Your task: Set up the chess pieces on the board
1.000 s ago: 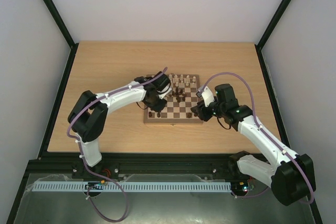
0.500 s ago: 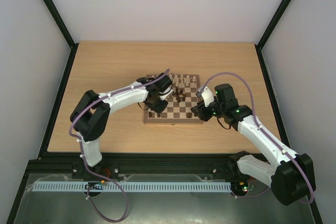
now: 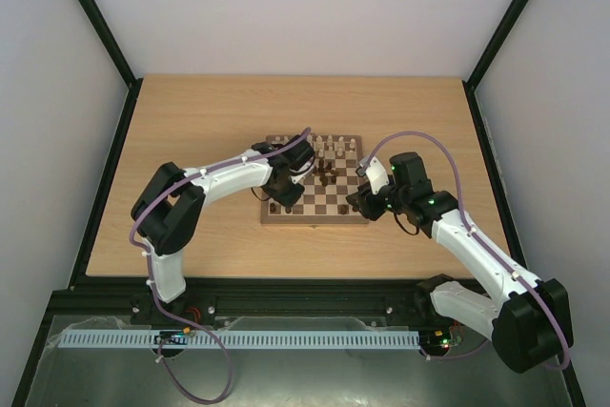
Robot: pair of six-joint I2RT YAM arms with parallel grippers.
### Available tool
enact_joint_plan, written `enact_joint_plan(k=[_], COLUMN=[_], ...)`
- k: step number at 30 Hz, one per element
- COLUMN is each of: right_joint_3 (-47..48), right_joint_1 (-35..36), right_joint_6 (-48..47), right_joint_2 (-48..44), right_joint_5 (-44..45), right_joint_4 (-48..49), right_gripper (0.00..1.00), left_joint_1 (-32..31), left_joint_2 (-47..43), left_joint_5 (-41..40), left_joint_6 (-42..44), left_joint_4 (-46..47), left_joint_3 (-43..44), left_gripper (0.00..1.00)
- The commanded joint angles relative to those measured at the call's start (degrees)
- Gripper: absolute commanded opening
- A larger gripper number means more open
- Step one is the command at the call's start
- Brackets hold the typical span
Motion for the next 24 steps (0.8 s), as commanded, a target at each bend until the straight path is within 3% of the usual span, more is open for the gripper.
enact_joint_plan(k=[1,15,24], right_joint_3=[-0.75,-0.42,8.46], right_joint_1=[-0.2,-0.2,0.18], right_joint_6=[-0.59,-0.25,-5.45], right_joint_2=[0.36,0.75,8.4], right_joint_5=[-0.97,-1.39,2.25], right_joint_4=[0.38,0.08,-6.24], right_gripper=[0.47,0.47,0.47], left_joint_1=[-0.43,-0.42,0.43], left_joint_2=[0.64,-2.29,-9.12], left_joint_5=[-1.54,0.16,1.36], left_joint_6=[-0.35,-0.49,-0.93], left_joint_4=[-1.86,-0.35,2.87], left_joint_3=[1.86,3.35,1.76], left_gripper=[0.15,0.24,0.36])
